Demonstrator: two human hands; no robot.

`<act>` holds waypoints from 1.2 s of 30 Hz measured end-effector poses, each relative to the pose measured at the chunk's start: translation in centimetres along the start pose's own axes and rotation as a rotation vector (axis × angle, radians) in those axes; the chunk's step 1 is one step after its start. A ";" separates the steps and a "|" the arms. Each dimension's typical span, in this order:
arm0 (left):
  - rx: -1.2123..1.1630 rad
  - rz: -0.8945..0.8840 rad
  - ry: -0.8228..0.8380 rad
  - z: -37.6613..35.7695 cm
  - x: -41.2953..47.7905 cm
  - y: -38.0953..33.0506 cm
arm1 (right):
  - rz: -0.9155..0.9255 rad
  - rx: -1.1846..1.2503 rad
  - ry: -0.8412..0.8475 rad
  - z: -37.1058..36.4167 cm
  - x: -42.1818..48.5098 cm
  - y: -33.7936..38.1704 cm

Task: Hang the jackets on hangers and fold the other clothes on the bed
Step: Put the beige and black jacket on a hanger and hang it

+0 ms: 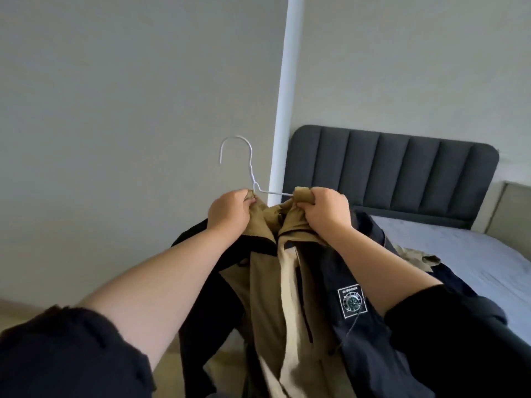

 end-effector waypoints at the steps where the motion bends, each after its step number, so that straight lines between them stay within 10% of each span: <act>1: 0.014 0.005 -0.037 2.4 0.8 -0.3 | 0.034 -0.012 -0.054 1.1 1.2 2.0; 12: 0.300 -0.089 -0.684 31.4 0.4 -4.8 | 0.261 0.259 -0.424 15.3 7.4 20.2; 27: 0.775 -0.083 0.012 28.3 -3.7 1.8 | 0.462 0.347 0.424 3.3 3.9 30.3; 32: 1.206 0.018 0.069 28.3 -4.7 2.7 | 0.334 0.407 0.360 0.1 3.6 29.3; 36: 1.114 0.176 -0.003 29.7 -5.3 2.0 | 0.234 0.473 0.246 0.8 3.7 27.9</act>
Point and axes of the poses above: each hand's wrist, its own x-axis towards the middle knuckle, its own z-axis out of the back of the hand, y = z × x, the point moved 5 cm from there along x, towards the middle knuckle, and after that the axes turned 14 degrees about y, right-handed, at the moved point
